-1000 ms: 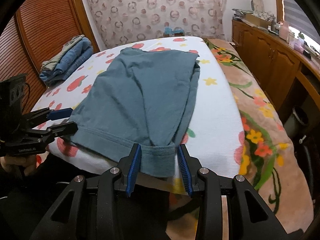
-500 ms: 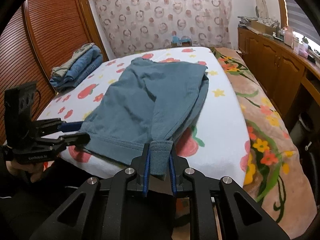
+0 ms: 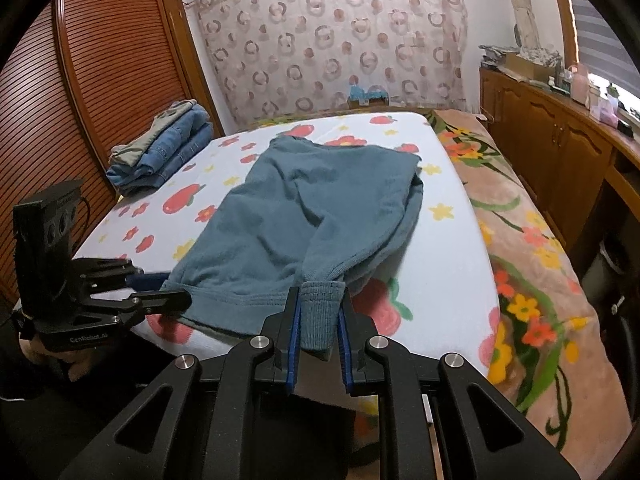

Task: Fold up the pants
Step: 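Grasp the hem with the left gripper beside the right gripper, then lift the shorts off the bed with both grippers holding the hem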

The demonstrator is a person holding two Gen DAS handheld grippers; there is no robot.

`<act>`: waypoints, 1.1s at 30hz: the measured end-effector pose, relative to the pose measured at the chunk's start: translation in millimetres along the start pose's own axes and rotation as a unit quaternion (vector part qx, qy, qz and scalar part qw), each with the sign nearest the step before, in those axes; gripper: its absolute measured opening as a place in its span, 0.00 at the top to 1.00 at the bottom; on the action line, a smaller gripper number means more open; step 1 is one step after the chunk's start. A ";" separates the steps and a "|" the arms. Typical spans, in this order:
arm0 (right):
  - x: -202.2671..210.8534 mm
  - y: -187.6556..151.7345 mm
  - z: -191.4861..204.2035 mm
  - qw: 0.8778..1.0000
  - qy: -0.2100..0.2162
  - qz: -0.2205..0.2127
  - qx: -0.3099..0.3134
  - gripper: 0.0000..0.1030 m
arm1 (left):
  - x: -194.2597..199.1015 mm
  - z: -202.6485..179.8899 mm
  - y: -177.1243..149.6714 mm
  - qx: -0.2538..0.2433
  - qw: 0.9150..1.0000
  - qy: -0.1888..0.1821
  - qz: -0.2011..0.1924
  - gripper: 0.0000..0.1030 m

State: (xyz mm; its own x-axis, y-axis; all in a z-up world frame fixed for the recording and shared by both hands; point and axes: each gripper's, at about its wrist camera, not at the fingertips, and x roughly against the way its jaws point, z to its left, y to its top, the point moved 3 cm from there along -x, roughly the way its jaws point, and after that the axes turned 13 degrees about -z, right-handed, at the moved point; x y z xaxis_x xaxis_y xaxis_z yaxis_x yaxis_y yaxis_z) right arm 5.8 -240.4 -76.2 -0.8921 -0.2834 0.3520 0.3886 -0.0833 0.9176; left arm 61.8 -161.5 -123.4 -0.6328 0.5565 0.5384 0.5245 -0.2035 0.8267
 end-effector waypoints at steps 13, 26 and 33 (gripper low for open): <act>12.4 79.4 28.3 0.995 0.036 -0.087 0.045 0.85 | 73.9 20.3 95.6 0.010 0.992 0.007 -0.125 0.87; 44.7 197.5 92.3 0.971 0.076 -0.196 0.114 0.85 | 169.4 38.2 194.6 -0.032 0.967 0.065 -0.242 0.87; -28.9 225.1 83.5 0.977 0.073 -0.163 0.116 0.85 | 141.6 89.2 213.0 -0.028 0.963 0.117 -0.243 0.87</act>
State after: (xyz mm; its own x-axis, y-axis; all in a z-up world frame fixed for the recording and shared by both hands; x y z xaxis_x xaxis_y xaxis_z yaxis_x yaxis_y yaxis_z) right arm 99.8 -171.1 135.6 -0.9103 -0.4135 0.0203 0.0123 0.0220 0.9997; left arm 134.6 -54.1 114.3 -0.9097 0.4022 0.1032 0.1073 -0.0125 0.9942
